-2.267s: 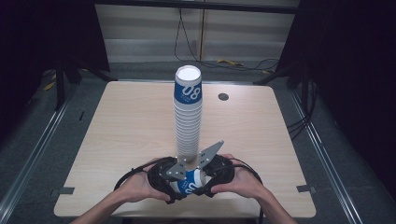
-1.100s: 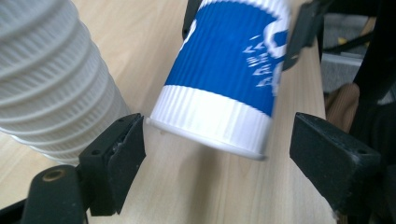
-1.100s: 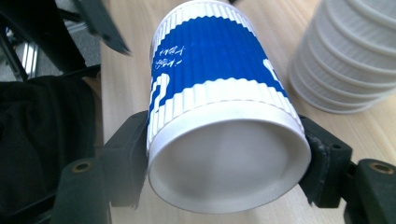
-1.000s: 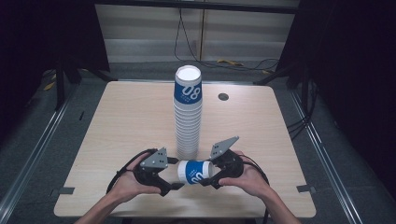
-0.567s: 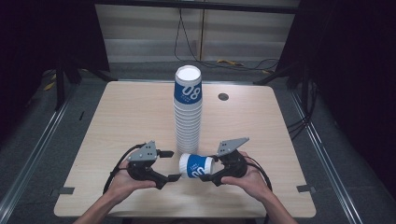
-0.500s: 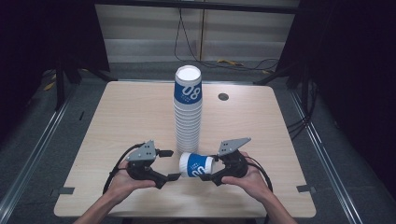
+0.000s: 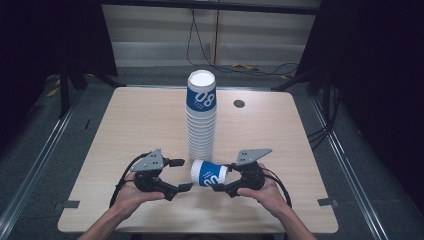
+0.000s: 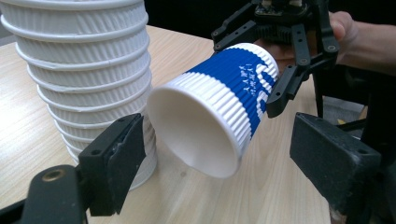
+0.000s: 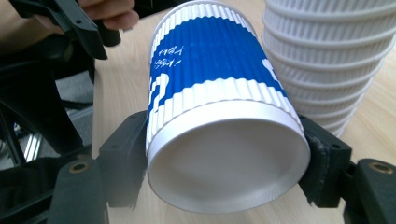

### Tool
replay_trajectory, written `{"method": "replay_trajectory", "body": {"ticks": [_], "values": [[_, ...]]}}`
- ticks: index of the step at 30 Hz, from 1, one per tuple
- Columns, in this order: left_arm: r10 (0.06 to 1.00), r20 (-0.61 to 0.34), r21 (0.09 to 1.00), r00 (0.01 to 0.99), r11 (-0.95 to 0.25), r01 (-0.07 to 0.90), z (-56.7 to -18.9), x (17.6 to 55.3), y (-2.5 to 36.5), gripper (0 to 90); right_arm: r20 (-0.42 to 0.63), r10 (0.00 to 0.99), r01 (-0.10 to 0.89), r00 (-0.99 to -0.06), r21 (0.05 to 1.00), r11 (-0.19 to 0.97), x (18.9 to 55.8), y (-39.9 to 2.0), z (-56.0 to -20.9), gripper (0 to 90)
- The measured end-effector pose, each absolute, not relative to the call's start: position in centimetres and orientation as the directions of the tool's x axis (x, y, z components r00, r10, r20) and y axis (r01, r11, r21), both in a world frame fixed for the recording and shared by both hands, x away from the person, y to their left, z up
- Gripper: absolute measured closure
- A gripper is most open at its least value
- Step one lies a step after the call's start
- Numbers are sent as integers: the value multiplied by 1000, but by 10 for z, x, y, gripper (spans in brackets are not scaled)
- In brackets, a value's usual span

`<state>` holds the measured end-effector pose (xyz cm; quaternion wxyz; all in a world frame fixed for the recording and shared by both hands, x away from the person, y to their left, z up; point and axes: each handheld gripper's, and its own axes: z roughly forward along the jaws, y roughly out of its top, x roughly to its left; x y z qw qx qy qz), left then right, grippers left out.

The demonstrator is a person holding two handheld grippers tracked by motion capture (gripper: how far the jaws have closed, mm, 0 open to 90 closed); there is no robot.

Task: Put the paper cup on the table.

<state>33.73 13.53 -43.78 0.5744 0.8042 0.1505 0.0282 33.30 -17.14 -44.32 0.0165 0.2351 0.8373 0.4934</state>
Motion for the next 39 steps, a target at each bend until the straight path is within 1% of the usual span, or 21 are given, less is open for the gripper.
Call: {"method": "replay_trajectory", "body": {"ticks": [5, 10, 13, 17, 19, 26, 31, 36, 37, 38, 39], "values": [[273, -147, 934, 951, -278, 224, -439, 339, 137, 182, 217, 392, 364, -894, 862, 352, 333, -174, -444, 280], [259, -191, 937, 947, -238, 255, -442, 342, 140, 182, 232, 392, 367, -890, 876, 314, 335, -173, -445, 280], [242, -235, 939, 941, -195, 284, -441, 344, 143, 182, 246, 383, 367, -890, 886, 283, 335, -173, -446, 280], [228, -234, 945, 945, -176, 276, -439, 342, 145, 178, 264, 356, 361, -897, 900, 243, 334, -175, -445, 280], [226, -230, 945, 947, -179, 272, -437, 342, 144, 155, 260, 334, 346, -906, 910, 229, 333, -175, -445, 281], [206, -232, 945, 951, -185, 271, -435, 339, 139, 156, 264, 283, 325, -922, 924, 200, 329, -175, -445, 281], [199, -236, 944, 951, -186, 273, -435, 340, 136, 155, 255, 269, 309, -929, 933, 185, 328, -175, -444, 281], [214, -238, 941, 948, -190, 279, -434, 341, 134, 155, 252, 258, 303, -933, 935, 182, 327, -173, -443, 281], [202, -240, 941, 950, -192, 278, -434, 341, 133, 155, 254, 254, 303, -933, 936, 179, 327, -173, -444, 281], [196, -228, 943, 954, -198, 267, -434, 341, 133, 155, 258, 253, 307, -932, 935, 178, 327, -173, -444, 281], [209, -223, 943, 952, -201, 265, -434, 340, 132, 157, 256, 252, 306, -933, 934, 183, 327, -172, -444, 281]]}}
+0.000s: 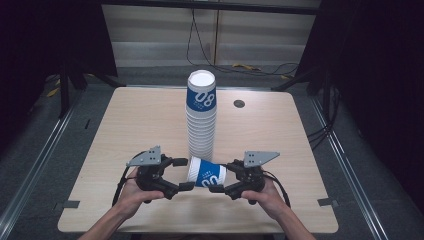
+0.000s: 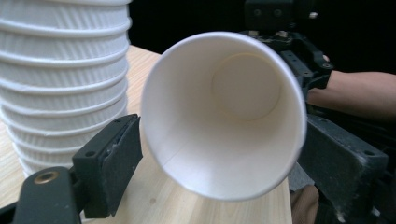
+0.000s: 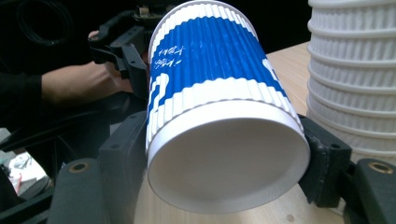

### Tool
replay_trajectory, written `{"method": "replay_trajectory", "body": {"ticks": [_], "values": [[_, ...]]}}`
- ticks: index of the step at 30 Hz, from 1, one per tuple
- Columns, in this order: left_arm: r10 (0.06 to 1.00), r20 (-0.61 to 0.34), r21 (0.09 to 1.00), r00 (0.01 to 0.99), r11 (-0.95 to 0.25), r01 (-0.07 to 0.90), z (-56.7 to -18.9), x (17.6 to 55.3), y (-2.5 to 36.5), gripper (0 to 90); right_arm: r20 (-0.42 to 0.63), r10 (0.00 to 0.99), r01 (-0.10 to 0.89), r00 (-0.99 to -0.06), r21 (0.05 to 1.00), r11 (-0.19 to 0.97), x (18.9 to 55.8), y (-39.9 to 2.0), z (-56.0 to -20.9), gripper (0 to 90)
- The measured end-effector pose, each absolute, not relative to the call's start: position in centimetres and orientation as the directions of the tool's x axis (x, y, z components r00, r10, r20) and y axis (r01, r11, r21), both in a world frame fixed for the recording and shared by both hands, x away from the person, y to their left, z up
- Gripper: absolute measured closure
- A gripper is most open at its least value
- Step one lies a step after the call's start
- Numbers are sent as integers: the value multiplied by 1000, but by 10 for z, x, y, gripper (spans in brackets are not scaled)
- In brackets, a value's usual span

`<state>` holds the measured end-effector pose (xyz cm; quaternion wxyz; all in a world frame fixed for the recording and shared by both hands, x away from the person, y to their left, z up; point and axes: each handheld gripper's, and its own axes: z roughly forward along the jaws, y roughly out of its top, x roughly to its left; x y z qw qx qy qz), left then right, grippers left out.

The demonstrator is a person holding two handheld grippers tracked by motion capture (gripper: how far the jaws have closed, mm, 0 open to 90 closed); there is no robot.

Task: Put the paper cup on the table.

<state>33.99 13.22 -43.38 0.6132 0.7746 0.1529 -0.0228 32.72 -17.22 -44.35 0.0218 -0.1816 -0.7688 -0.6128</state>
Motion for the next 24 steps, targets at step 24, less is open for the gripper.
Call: {"method": "replay_trajectory", "body": {"ticks": [24], "values": [[160, -245, 945, 956, -181, 272, -434, 341, 118, 124, 263, 218, 301, -940, 940, 161, 326, -170, -442, 284]]}}
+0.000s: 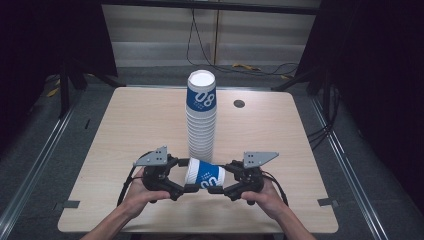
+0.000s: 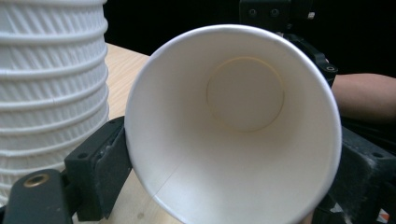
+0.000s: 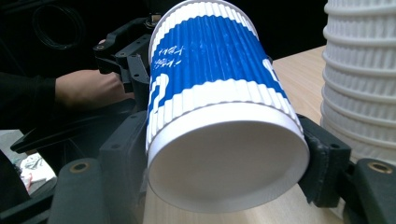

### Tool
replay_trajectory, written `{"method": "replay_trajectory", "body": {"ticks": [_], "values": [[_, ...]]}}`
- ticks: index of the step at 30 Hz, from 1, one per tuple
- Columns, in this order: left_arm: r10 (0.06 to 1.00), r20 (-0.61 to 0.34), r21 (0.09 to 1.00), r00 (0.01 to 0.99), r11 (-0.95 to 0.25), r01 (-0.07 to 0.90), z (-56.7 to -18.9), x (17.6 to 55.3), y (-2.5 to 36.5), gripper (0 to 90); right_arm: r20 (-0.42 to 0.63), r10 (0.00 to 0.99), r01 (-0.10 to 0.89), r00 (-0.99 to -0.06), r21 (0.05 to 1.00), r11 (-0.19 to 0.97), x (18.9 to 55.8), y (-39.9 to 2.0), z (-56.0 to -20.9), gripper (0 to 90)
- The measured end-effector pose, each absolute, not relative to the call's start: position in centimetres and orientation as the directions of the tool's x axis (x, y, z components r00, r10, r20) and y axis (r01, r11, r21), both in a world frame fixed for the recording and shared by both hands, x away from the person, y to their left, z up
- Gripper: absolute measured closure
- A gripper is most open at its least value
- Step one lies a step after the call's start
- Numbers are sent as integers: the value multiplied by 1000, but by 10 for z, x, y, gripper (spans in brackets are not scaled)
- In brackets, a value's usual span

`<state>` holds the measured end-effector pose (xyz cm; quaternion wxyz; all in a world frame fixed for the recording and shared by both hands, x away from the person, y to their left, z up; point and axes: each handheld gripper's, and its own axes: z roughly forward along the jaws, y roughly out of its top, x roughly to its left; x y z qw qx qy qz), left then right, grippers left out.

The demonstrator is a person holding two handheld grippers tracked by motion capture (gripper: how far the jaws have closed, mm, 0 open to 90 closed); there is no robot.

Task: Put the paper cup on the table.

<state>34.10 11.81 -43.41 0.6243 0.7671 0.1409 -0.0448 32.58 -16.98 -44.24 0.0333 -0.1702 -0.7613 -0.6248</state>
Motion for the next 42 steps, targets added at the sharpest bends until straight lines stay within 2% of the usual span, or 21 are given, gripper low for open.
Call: {"method": "replay_trajectory", "body": {"ticks": [4, 6, 17, 34, 36, 42], "values": [[160, -256, 943, 953, -177, 283, -435, 343, 116, 119, 261, 220, 300, -940, 939, 166, 326, -170, -442, 284], [163, -256, 944, 953, -172, 283, -435, 343, 115, 88, 256, 216, 295, -942, 939, 175, 325, -169, -443, 284], [148, -245, 950, 958, -163, 268, -434, 340, 110, 98, 238, 207, 277, -949, 942, 190, 324, -164, -442, 284], [94, -245, 951, 965, -169, 258, -430, 340, 119, 184, 289, 168, 321, -942, 924, 207, 325, -162, -444, 280], [96, -240, 951, 966, -174, 254, -430, 339, 118, 189, 320, 165, 351, -933, 910, 220, 326, -162, -444, 266], [106, -212, 952, 971, -203, 230, -429, 338, 116, 191, 313, 186, 353, -931, 903, 247, 326, -160, -445, 231]]}}
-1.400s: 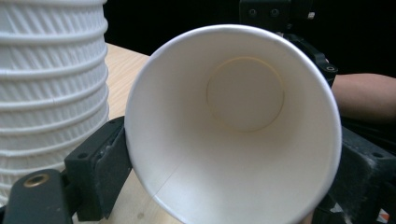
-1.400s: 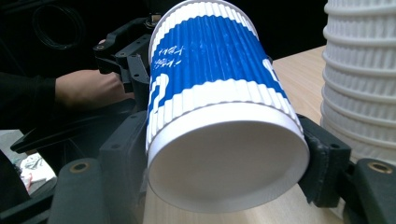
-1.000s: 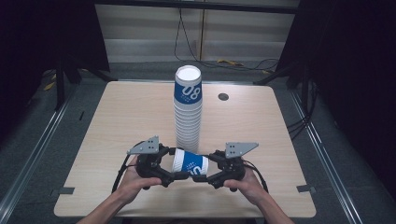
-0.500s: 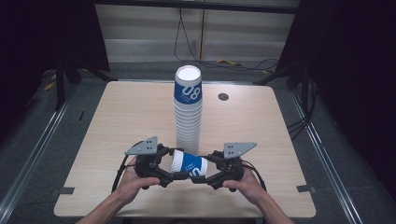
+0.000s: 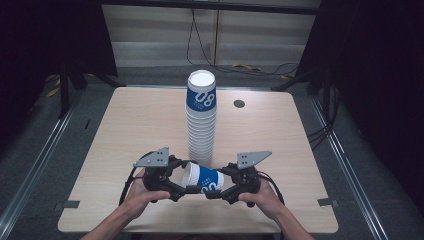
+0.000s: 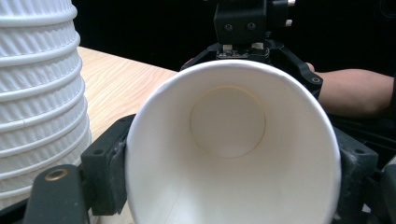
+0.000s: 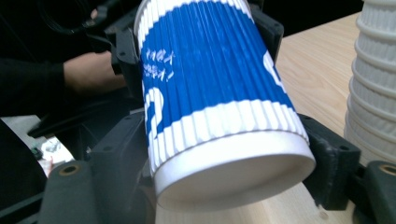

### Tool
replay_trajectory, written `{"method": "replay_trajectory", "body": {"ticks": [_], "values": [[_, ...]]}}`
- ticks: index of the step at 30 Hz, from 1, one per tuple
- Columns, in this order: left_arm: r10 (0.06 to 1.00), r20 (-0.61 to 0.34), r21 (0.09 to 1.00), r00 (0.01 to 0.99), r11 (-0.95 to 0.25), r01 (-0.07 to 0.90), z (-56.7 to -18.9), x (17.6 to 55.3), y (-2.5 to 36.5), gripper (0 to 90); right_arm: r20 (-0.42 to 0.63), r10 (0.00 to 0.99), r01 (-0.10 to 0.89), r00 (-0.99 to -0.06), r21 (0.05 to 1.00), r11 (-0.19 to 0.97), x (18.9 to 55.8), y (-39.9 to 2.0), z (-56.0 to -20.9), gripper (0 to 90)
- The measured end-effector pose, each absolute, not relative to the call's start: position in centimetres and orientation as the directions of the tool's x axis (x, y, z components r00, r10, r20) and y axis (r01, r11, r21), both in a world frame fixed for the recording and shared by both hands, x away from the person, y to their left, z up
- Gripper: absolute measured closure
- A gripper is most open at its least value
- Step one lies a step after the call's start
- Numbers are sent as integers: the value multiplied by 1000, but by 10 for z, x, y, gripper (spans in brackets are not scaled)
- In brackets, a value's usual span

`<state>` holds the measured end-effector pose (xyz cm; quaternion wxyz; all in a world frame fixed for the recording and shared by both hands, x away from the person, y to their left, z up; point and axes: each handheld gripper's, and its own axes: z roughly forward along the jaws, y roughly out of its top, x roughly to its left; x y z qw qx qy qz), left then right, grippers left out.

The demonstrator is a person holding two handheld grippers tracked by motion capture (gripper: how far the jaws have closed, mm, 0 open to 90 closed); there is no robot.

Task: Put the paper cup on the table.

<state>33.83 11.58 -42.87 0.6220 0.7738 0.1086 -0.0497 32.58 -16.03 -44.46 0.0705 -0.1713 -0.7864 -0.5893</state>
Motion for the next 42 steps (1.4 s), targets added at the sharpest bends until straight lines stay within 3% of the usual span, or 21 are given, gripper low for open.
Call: {"method": "replay_trajectory", "body": {"ticks": [10, 22, 26, 34, 42], "values": [[170, -236, 942, 957, -200, 268, -427, 346, 126, 190, 291, 243, 360, -925, 878, 316, 325, -163, -445, 152], [239, -227, 926, 944, -249, 285, -420, 348, 140, 186, 265, 351, 383, -898, 865, 326, 330, -172, -446, 139], [263, -199, 917, 944, -291, 274, -415, 348, 144, 182, 222, 437, 369, -871, 884, 287, 332, -181, -444, 187], [310, -199, 903, 930, -311, 297, -416, 354, 153, 183, 213, 544, 397, -811, 884, 246, 336, -192, -445, 152], [341, -202, 888, 918, -332, 319, -415, 357, 166, 181, 215, 591, 406, -778, 889, 211, 339, -200, -445, 168]]}}
